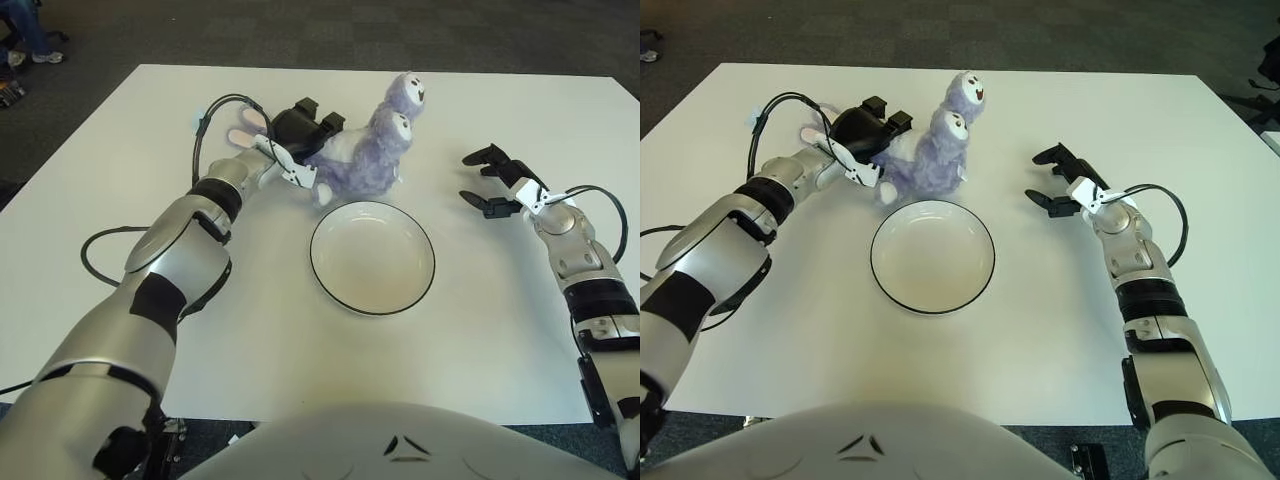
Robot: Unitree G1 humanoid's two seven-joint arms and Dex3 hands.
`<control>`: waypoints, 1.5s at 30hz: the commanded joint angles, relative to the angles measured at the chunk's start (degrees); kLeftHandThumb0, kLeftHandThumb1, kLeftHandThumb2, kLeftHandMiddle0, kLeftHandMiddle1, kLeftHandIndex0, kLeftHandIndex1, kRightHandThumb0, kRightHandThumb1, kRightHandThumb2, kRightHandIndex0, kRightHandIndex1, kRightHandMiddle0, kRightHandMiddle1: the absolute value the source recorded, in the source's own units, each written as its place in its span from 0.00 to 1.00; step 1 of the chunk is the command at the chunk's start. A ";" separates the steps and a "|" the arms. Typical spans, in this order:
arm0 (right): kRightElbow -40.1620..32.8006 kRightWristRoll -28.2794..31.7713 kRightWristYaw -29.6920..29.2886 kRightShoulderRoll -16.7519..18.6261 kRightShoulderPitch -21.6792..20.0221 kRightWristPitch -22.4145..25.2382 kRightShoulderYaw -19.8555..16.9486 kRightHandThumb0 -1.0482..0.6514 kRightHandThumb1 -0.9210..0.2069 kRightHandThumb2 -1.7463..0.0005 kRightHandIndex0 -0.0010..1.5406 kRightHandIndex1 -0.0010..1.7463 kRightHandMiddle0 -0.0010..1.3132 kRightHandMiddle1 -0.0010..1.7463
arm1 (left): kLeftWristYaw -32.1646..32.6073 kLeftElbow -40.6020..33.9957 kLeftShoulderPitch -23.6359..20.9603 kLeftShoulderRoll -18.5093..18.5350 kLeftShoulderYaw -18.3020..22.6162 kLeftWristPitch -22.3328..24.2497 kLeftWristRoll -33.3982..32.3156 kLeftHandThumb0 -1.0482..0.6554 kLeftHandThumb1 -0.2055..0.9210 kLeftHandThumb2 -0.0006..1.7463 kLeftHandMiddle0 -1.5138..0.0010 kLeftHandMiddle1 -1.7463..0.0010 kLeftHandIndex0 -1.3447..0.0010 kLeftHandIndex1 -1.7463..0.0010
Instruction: Put the doll into the plate.
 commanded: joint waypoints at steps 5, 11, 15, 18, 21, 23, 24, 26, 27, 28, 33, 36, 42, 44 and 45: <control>3.53 -0.75 1.80 1.32 4.05 5.05 1.68 0.30 0.24 0.52 0.11 0.47 0.00 0.60 | 1.44 -3.25 -0.31 1.88 1.87 -0.67 -0.70 0.61 0.65 0.56 0.74 0.00 0.63 0.16; 4.64 -1.21 1.72 1.11 3.56 3.98 2.19 0.28 0.24 0.52 0.11 0.48 0.00 0.62 | 2.05 -5.96 0.18 3.20 3.07 -1.62 -0.77 0.61 0.67 0.55 0.76 0.00 0.65 0.14; 4.65 -0.54 1.97 1.62 3.26 5.58 1.83 0.28 0.23 0.53 0.11 0.49 0.00 0.62 | 2.45 -9.20 0.62 4.57 4.22 -2.54 -0.91 0.61 0.68 0.54 0.76 0.00 0.66 0.14; 4.65 -0.56 1.61 1.74 3.25 5.58 1.78 0.28 0.24 0.53 0.11 0.49 0.00 0.62 | 1.65 -12.11 1.08 5.48 5.21 -2.94 -1.20 0.61 0.70 0.53 0.77 0.00 0.68 0.13; 4.89 -1.40 0.93 1.45 3.28 4.02 2.33 0.28 0.24 0.53 0.11 0.49 0.00 0.62 | 1.28 -15.12 1.92 6.23 6.32 -3.31 -1.37 0.61 0.71 0.53 0.77 0.00 0.69 0.12; 4.98 -1.91 0.70 1.15 3.33 3.03 2.78 0.27 0.23 0.53 0.11 0.49 0.00 0.62 | 1.57 -17.02 2.60 6.65 6.95 -3.49 -1.33 0.61 0.71 0.52 0.77 0.00 0.69 0.13; 5.03 -1.99 0.68 1.05 3.32 2.81 2.94 0.27 0.23 0.53 0.11 0.49 0.00 0.63 | 1.69 -17.63 2.86 6.77 7.17 -3.50 -1.26 0.61 0.70 0.53 0.76 0.00 0.69 0.13; 5.32 -1.93 0.97 0.99 3.09 2.77 3.18 0.27 0.23 0.53 0.11 0.49 0.00 0.63 | 1.56 -19.33 3.55 7.07 7.84 -3.61 -1.40 0.61 0.69 0.54 0.75 0.00 0.68 0.13; 5.40 -1.80 1.17 1.01 2.99 2.98 3.19 0.27 0.22 0.53 0.11 0.49 0.00 0.63 | 1.25 -20.27 3.93 7.21 8.20 -3.61 -1.56 0.61 0.68 0.55 0.75 0.00 0.68 0.13; 5.46 -1.71 1.30 1.02 2.93 3.11 3.19 0.27 0.22 0.53 0.11 0.49 0.00 0.62 | 0.98 -20.98 4.24 7.31 8.48 -3.58 -1.67 0.61 0.68 0.55 0.74 0.00 0.68 0.14; 5.73 -1.60 1.80 0.94 2.54 3.68 3.37 0.26 0.21 0.54 0.11 0.48 0.00 0.61 | -0.47 -25.33 6.17 7.79 10.23 -3.83 -2.93 0.61 0.66 0.55 0.73 0.00 0.66 0.16; 5.86 -1.58 1.81 0.89 2.45 3.56 3.45 0.26 0.20 0.54 0.11 0.48 0.00 0.61 | -1.31 -27.34 7.30 7.84 11.20 -4.16 -3.77 0.61 0.65 0.56 0.72 0.00 0.65 0.16; 5.73 -1.05 2.10 0.93 2.49 3.84 3.19 0.27 0.21 0.55 0.12 0.48 0.00 0.62 | -3.10 -31.03 9.21 7.99 12.52 -4.46 -4.26 0.61 0.63 0.57 0.72 0.00 0.63 0.17; 5.52 -0.93 2.05 1.14 2.46 4.61 3.06 0.28 0.21 0.55 0.12 0.48 0.00 0.62 | -3.90 -32.15 9.81 8.12 12.94 -4.66 -4.58 0.61 0.63 0.58 0.72 0.00 0.62 0.17; 5.40 -0.89 2.03 1.26 2.43 5.03 3.01 0.28 0.21 0.55 0.12 0.49 0.00 0.62 | -4.25 -32.59 10.05 8.18 13.13 -4.75 -4.72 0.61 0.63 0.58 0.73 0.00 0.62 0.17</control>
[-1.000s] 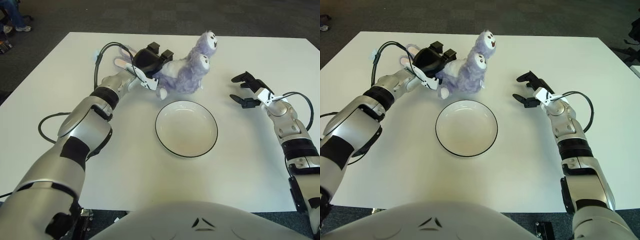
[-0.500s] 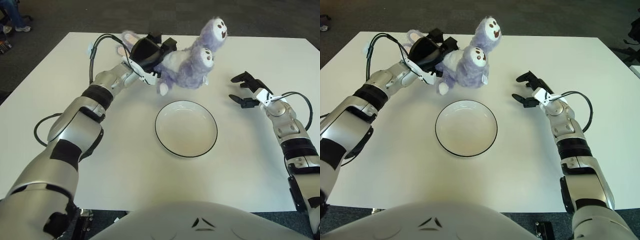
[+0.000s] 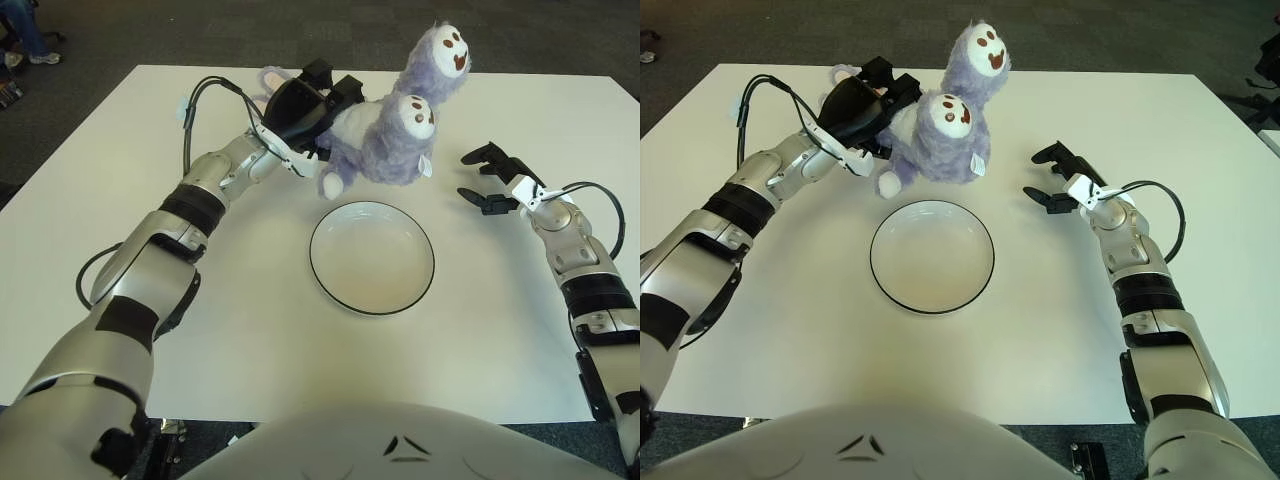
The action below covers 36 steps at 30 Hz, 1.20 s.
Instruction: Put the doll into the plate.
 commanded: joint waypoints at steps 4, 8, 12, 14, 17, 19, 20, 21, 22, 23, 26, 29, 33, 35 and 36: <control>3.87 -0.74 2.42 1.28 3.91 4.99 1.73 0.28 0.21 0.54 0.11 0.48 0.00 0.60 | -2.84 -5.79 2.80 1.59 2.23 -0.85 -1.36 0.61 0.63 0.58 0.73 0.00 0.61 0.17; 3.85 -1.05 2.31 1.06 3.97 4.34 1.98 0.27 0.21 0.54 0.11 0.48 0.00 0.60 | -3.27 -8.96 4.47 2.21 2.61 -1.38 -0.54 0.61 0.62 0.58 0.73 0.00 0.60 0.18; 3.91 -1.51 2.91 0.80 3.72 4.17 2.57 0.27 0.21 0.55 0.12 0.48 0.00 0.60 | -3.36 -11.16 5.80 2.63 2.88 -2.26 -0.09 0.61 0.52 0.68 0.68 0.06 0.59 0.06; 3.79 -1.22 3.27 0.87 3.67 4.62 2.45 0.27 0.21 0.55 0.13 0.48 0.00 0.60 | -3.60 -11.89 6.30 2.72 3.04 -2.53 -0.12 0.61 0.47 0.71 0.64 0.10 0.58 0.02; 3.85 -0.37 3.38 1.27 3.76 5.11 1.85 0.28 0.21 0.55 0.13 0.49 0.00 0.60 | -4.10 -12.85 7.90 2.40 3.38 -3.68 -1.35 0.61 0.44 0.73 0.61 0.12 0.57 0.01; 3.82 -0.67 3.12 1.22 3.83 4.89 2.06 0.29 0.21 0.55 0.13 0.49 0.00 0.60 | -4.41 -14.07 9.05 2.46 3.57 -4.19 -1.51 0.61 0.40 0.75 0.57 0.15 0.56 0.00; 3.80 -0.97 2.95 1.16 3.83 4.73 2.30 0.28 0.21 0.54 0.13 0.49 0.00 0.60 | -4.51 -14.83 9.55 2.58 3.65 -4.28 -1.30 0.61 0.39 0.75 0.56 0.16 0.56 0.00; 3.77 -1.43 2.76 1.01 3.79 4.43 2.65 0.28 0.21 0.54 0.13 0.49 0.00 0.60 | -5.00 -16.34 10.40 2.89 3.74 -4.18 -1.01 0.61 0.38 0.76 0.54 0.17 0.55 0.00; 3.74 -1.71 2.64 0.91 3.77 4.22 2.87 0.28 0.21 0.54 0.14 0.49 0.00 0.60 | -5.42 -17.42 11.00 3.07 3.87 -4.11 -0.83 0.61 0.38 0.76 0.52 0.19 0.55 0.00; 3.65 -1.84 2.66 0.85 3.74 4.18 2.99 0.28 0.21 0.54 0.14 0.49 0.00 0.61 | -6.32 -18.60 11.65 3.32 4.02 -3.97 -0.89 0.61 0.37 0.76 0.51 0.21 0.54 0.00; 3.48 -1.90 2.92 0.89 3.64 4.61 3.01 0.27 0.21 0.54 0.14 0.49 0.00 0.61 | -9.40 -21.43 13.25 3.95 4.57 -3.55 -1.65 0.61 0.36 0.75 0.49 0.24 0.53 0.00; 3.42 -1.84 3.07 1.02 3.59 5.25 2.81 0.28 0.21 0.54 0.14 0.49 0.00 0.61 | -12.13 -23.50 14.66 4.22 5.28 -3.22 -2.64 0.61 0.36 0.75 0.48 0.26 0.53 0.00; 2.97 -1.45 2.81 1.37 3.78 6.55 2.33 0.28 0.21 0.54 0.13 0.49 0.00 0.61 | -14.77 -24.91 16.40 4.28 6.23 -3.45 -4.01 0.61 0.36 0.75 0.49 0.26 0.52 0.00; 2.99 -1.64 2.79 1.15 3.90 5.93 2.49 0.28 0.21 0.54 0.12 0.48 0.00 0.61 | -15.20 -25.37 16.87 4.59 6.23 -4.05 -3.60 0.61 0.39 0.75 0.55 0.19 0.53 0.00; 3.01 -1.75 2.85 1.04 3.92 5.66 2.61 0.28 0.21 0.54 0.12 0.48 0.00 0.61 | -15.39 -25.66 17.12 4.66 6.25 -4.27 -3.35 0.61 0.40 0.75 0.57 0.17 0.53 0.00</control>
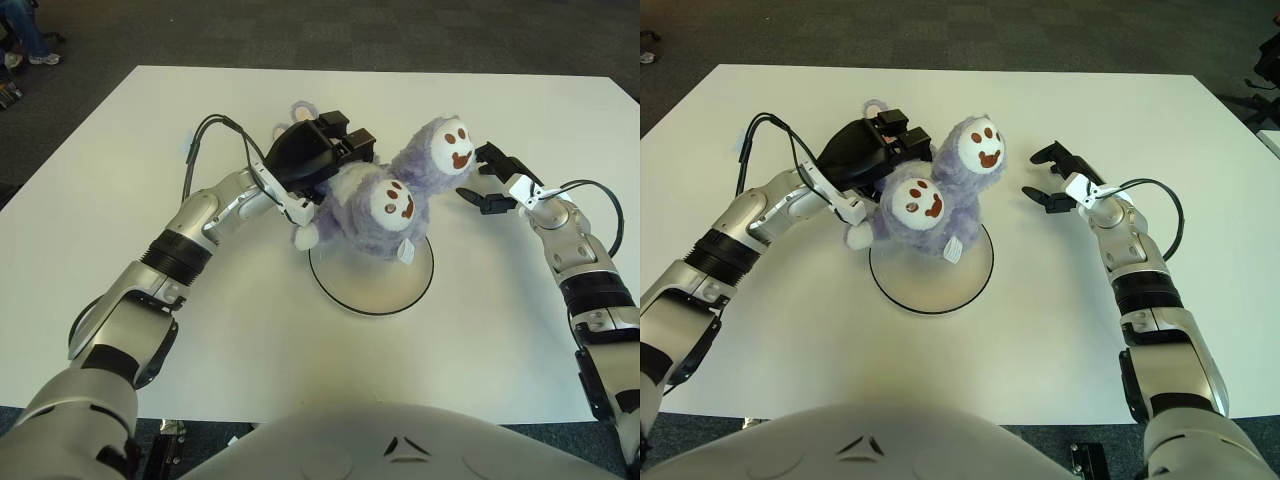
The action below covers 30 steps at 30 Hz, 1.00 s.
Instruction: Put the doll into the plate.
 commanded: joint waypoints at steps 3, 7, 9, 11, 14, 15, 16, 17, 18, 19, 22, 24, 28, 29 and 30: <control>2.92 -0.92 2.78 0.93 4.60 4.30 1.95 0.28 0.21 0.54 0.12 0.48 0.00 0.62 | -1.75 -2.18 1.26 0.96 1.51 -0.61 -0.49 0.61 0.42 0.74 0.62 0.15 0.53 0.00; 2.68 -1.11 2.69 0.95 4.58 4.84 2.02 0.28 0.21 0.54 0.11 0.48 0.00 0.62 | -2.76 -2.67 1.81 0.67 1.86 -1.19 -1.12 0.61 0.43 0.73 0.62 0.16 0.52 0.00; 2.55 -1.08 2.50 1.05 4.61 5.17 1.93 0.28 0.20 0.54 0.11 0.48 0.00 0.62 | -2.91 -2.96 2.20 0.53 1.95 -1.53 -1.11 0.61 0.45 0.71 0.62 0.17 0.53 0.00; 2.43 -0.97 2.36 1.16 4.67 5.47 1.79 0.28 0.21 0.54 0.11 0.48 0.00 0.62 | -2.80 -3.10 2.45 0.42 1.99 -1.95 -0.90 0.61 0.47 0.71 0.65 0.15 0.54 0.00; 2.28 -0.87 2.27 1.26 4.74 5.74 1.68 0.29 0.21 0.54 0.11 0.48 0.00 0.61 | -2.69 -3.12 2.60 0.30 2.12 -2.41 -0.64 0.61 0.49 0.71 0.69 0.10 0.56 0.00; 2.17 -0.75 2.26 1.37 4.77 6.11 1.57 0.29 0.21 0.54 0.11 0.47 0.00 0.61 | -2.26 -3.08 2.72 0.19 2.14 -2.73 -0.48 0.61 0.49 0.71 0.70 0.09 0.57 0.00; 2.27 -0.68 2.22 1.39 4.80 5.98 1.52 0.29 0.21 0.54 0.11 0.48 0.00 0.61 | -1.79 -3.08 2.97 0.04 2.13 -3.16 -0.40 0.61 0.50 0.70 0.71 0.07 0.58 0.00; 2.33 -0.63 2.19 1.39 4.83 5.88 1.49 0.29 0.21 0.54 0.11 0.48 0.00 0.61 | -1.47 -3.08 3.16 -0.06 2.13 -3.47 -0.34 0.61 0.51 0.70 0.72 0.07 0.58 0.00; 2.45 -0.77 2.16 1.29 4.82 5.53 1.62 0.29 0.21 0.54 0.11 0.48 0.00 0.61 | -1.31 -3.10 3.41 -0.16 2.13 -3.76 -0.39 0.61 0.53 0.69 0.73 0.07 0.59 0.00; 2.53 -0.90 2.15 1.20 4.81 5.25 1.73 0.29 0.21 0.54 0.12 0.48 0.00 0.61 | -1.31 -3.11 3.56 -0.23 2.18 -3.94 -0.43 0.61 0.53 0.69 0.73 0.06 0.60 0.00; 2.53 -1.07 2.55 1.03 4.72 5.28 2.00 0.29 0.21 0.54 0.12 0.48 0.00 0.60 | -2.01 -3.35 4.21 -0.32 2.23 -4.34 -0.78 0.61 0.56 0.67 0.76 0.04 0.62 0.00; 2.37 -0.68 2.86 1.18 4.70 5.82 1.78 0.29 0.22 0.54 0.13 0.49 0.00 0.60 | -2.38 -3.47 4.39 -0.34 2.29 -4.50 -0.77 0.61 0.57 0.66 0.77 0.04 0.63 0.00; 1.85 0.62 3.07 1.85 4.77 7.45 0.79 0.30 0.22 0.53 0.13 0.49 0.00 0.60 | -2.65 -3.63 4.39 -0.20 2.12 -5.01 0.02 0.61 0.60 0.63 0.77 0.06 0.64 0.00; 1.84 0.56 2.89 1.86 4.84 7.28 0.78 0.30 0.22 0.53 0.13 0.49 0.00 0.60 | -2.59 -3.66 4.31 -0.16 2.05 -5.08 0.37 0.61 0.61 0.62 0.76 0.07 0.64 0.00; 1.82 0.50 2.76 1.86 4.89 7.15 0.78 0.30 0.23 0.53 0.13 0.49 0.00 0.60 | -2.55 -3.68 4.25 -0.14 2.01 -5.14 0.63 0.61 0.62 0.61 0.75 0.09 0.65 0.00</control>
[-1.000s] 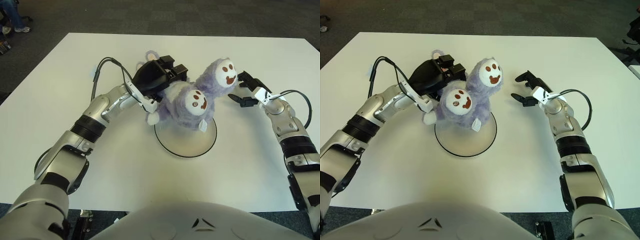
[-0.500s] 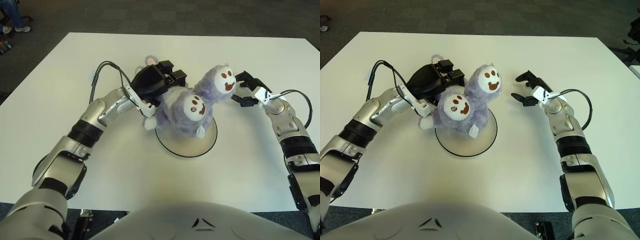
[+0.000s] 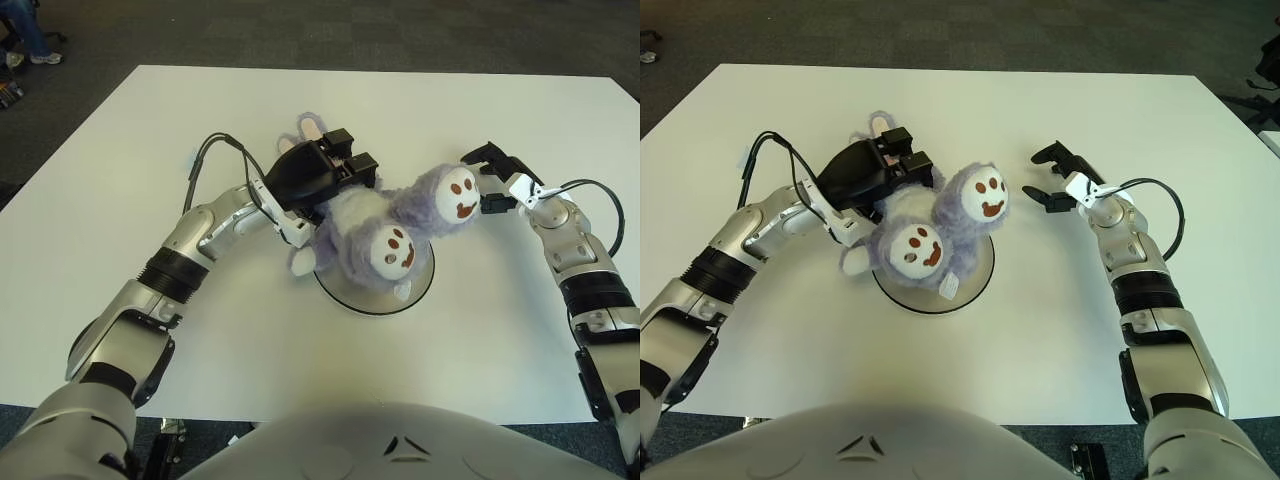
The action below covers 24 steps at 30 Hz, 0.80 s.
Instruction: Put the doll into the plate.
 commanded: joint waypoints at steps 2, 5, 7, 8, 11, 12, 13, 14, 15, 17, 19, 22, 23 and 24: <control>3.19 -0.11 2.49 1.57 4.61 4.61 1.40 0.30 0.23 0.53 0.13 0.49 0.00 0.60 | 0.10 -0.44 -0.33 0.26 0.66 -0.36 0.88 0.61 0.64 0.59 0.75 0.11 0.65 0.00; 3.20 -0.60 2.33 1.47 4.64 4.27 1.64 0.30 0.23 0.53 0.13 0.49 0.00 0.60 | 0.38 -0.43 -0.34 0.08 0.64 -0.37 1.36 0.61 0.65 0.58 0.75 0.11 0.67 0.00; 3.25 -0.57 2.58 1.42 4.61 4.14 1.67 0.30 0.23 0.53 0.13 0.50 0.00 0.60 | 0.45 -0.54 -0.26 -0.06 0.62 -0.35 1.51 0.61 0.65 0.58 0.75 0.10 0.67 0.00; 3.36 -0.55 2.72 1.39 4.54 3.99 1.70 0.30 0.23 0.52 0.14 0.50 0.00 0.60 | 0.46 -0.59 -0.22 -0.13 0.61 -0.34 1.56 0.61 0.65 0.59 0.75 0.09 0.68 0.00; 3.45 -0.73 2.78 1.24 4.52 3.57 1.87 0.30 0.24 0.52 0.13 0.50 0.00 0.60 | 0.03 -0.89 -0.08 -0.30 0.47 -0.32 1.50 0.61 0.63 0.62 0.76 0.04 0.69 0.00; 3.30 -0.78 2.76 1.24 4.59 3.61 1.90 0.30 0.24 0.52 0.13 0.50 0.00 0.60 | -0.13 -1.06 0.02 -0.27 0.49 -0.33 1.43 0.61 0.62 0.62 0.75 0.03 0.69 0.02; 3.16 -0.88 2.73 1.21 4.64 3.65 1.97 0.30 0.24 0.52 0.13 0.50 0.00 0.60 | -0.44 -1.31 0.15 -0.24 0.48 -0.28 1.30 0.61 0.62 0.62 0.75 0.02 0.69 0.04; 3.07 -0.95 2.72 1.20 4.67 3.68 2.01 0.30 0.24 0.52 0.13 0.50 0.00 0.61 | -0.66 -1.49 0.23 -0.22 0.46 -0.25 1.21 0.61 0.62 0.62 0.74 0.01 0.68 0.06; 2.98 -1.02 2.75 1.16 4.69 3.75 2.07 0.30 0.24 0.52 0.13 0.50 0.00 0.61 | -0.97 -1.61 0.30 -0.19 0.41 -0.26 1.05 0.61 0.62 0.61 0.73 0.01 0.67 0.09; 2.92 -1.10 2.79 1.13 4.69 3.82 2.11 0.30 0.24 0.52 0.13 0.50 0.00 0.61 | -1.30 -1.72 0.36 -0.18 0.37 -0.26 0.90 0.61 0.64 0.58 0.72 0.00 0.67 0.13; 2.87 -1.09 2.88 1.13 4.68 3.99 2.10 0.30 0.24 0.52 0.13 0.49 0.00 0.61 | -1.58 -1.78 0.42 -0.20 0.34 -0.33 0.75 0.61 0.64 0.57 0.71 0.00 0.67 0.14; 2.81 -1.11 2.91 1.14 4.63 4.35 2.10 0.30 0.23 0.52 0.13 0.49 0.00 0.61 | -1.90 -1.86 0.54 -0.28 0.18 -0.68 0.61 0.61 0.69 0.53 0.73 0.00 0.69 0.15; 2.81 -1.12 2.89 1.15 4.62 4.39 2.11 0.30 0.23 0.52 0.13 0.49 0.00 0.61 | -1.93 -1.88 0.57 -0.30 0.17 -0.76 0.61 0.61 0.70 0.52 0.74 0.00 0.69 0.15; 2.81 -1.13 2.88 1.15 4.62 4.41 2.11 0.30 0.23 0.52 0.13 0.49 0.00 0.61 | -1.97 -1.89 0.58 -0.33 0.17 -0.80 0.62 0.61 0.72 0.51 0.75 0.00 0.70 0.15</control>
